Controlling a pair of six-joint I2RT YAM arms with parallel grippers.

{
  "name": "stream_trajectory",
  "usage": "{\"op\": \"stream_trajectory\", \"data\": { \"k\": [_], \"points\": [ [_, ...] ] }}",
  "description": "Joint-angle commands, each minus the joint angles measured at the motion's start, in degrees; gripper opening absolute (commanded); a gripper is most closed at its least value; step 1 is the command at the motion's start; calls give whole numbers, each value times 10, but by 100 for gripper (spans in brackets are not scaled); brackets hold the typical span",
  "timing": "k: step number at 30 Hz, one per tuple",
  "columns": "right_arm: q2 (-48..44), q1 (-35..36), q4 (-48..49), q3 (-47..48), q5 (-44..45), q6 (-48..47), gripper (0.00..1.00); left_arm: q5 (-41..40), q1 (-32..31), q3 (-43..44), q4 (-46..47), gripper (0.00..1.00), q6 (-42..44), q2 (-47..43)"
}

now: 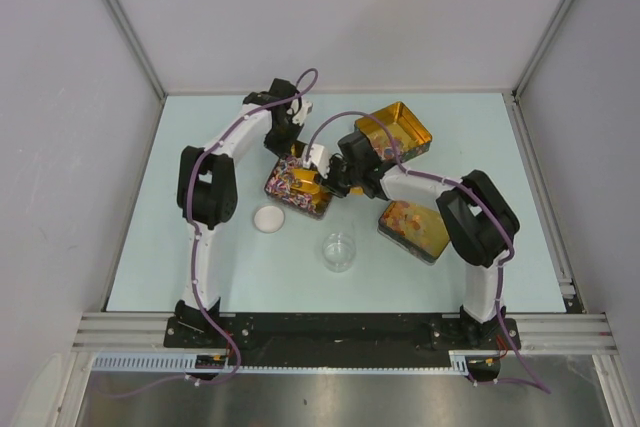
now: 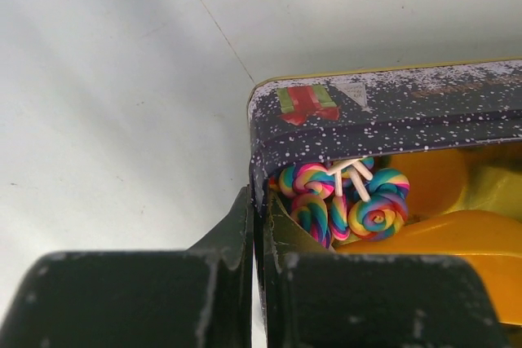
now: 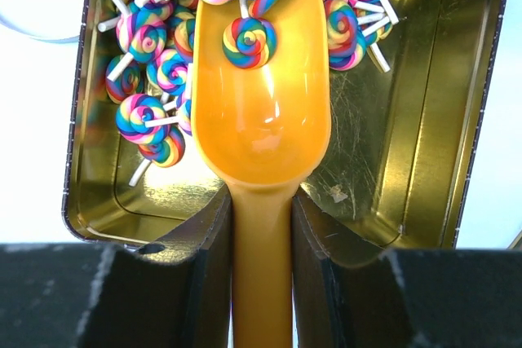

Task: Pack the candies
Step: Scoop the fake candies from the storage box.

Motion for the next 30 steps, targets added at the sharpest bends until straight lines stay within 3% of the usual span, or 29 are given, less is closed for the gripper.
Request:
{"op": "stream_trajectory", "data": {
  "k": [1, 16, 30],
  "points": [
    [18, 12, 50, 4, 6, -13, 0, 24, -4, 1, -5, 0, -2, -55],
    [-29, -57, 54, -6, -126, 60, 0, 16, -3, -7, -3, 0, 3, -53],
    [-94, -60, 83, -97, -114, 17, 0, 3, 1, -6, -3, 0, 7, -48]
  ]
}}
